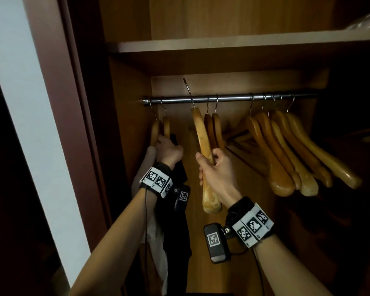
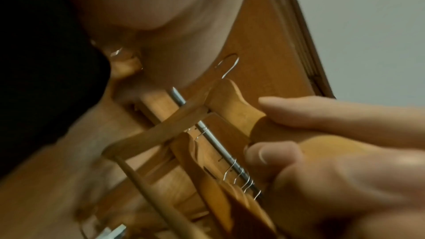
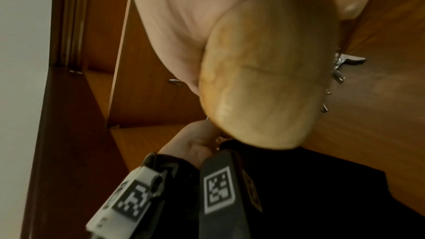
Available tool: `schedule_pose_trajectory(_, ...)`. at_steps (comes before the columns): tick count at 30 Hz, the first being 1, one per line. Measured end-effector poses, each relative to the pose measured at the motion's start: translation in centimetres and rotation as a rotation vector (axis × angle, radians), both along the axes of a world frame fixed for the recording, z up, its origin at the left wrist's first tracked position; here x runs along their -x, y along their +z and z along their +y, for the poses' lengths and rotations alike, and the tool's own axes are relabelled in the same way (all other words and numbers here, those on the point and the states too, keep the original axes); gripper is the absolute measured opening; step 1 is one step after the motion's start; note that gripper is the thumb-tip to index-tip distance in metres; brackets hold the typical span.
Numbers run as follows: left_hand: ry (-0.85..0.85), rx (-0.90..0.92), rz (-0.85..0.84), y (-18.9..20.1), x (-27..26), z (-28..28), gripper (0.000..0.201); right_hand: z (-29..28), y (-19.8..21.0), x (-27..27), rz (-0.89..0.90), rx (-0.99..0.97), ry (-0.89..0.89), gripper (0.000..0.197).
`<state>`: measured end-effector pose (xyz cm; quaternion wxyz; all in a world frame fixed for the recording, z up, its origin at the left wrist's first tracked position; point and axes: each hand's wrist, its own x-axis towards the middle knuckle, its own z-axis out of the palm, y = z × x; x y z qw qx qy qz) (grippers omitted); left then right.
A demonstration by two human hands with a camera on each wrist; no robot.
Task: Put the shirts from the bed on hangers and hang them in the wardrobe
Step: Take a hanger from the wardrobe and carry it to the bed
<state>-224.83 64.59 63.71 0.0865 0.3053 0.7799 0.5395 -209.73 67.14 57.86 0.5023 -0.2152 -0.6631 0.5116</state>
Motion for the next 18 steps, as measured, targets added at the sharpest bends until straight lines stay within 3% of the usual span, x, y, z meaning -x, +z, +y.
schedule_pose_trajectory(4, -0.04, 0.197, 0.246, -1.2, -0.6, -2.4, 0.078, 0.5, -0.4, 0.2, 0.014, 0.008, 0.037, 0.023)
schedule_pose_trajectory(7, 0.068, 0.308, 0.57, -3.2, -2.3, -4.9, 0.068, 1.0, -0.6, 0.9, 0.0, 0.021, 0.051, 0.024)
schedule_pose_trajectory(9, 0.169, 0.331, 0.729, -4.3, -3.3, -6.2, 0.063, 1.2, -1.0, 1.9, -0.026, 0.056, 0.05, 0.036)
schedule_pose_trajectory(12, 0.209, 0.33, 0.724, -4.6, -3.6, -7.1, 0.047, 1.0, -1.9, 3.3, -0.077, 0.076, 0.049, 0.054)
schedule_pose_trajectory(14, 0.185, 0.332, 0.72, -4.4, -3.3, -7.5, 0.034, 0.8, -2.3, 3.9, -0.134, 0.04, 0.031, 0.054)
schedule_pose_trajectory(18, 0.2, 0.268, 0.718, -4.0, -3.4, -8.5, 0.029, -0.4, -2.2, 4.4, -0.22, 0.011, 0.035, 0.059)
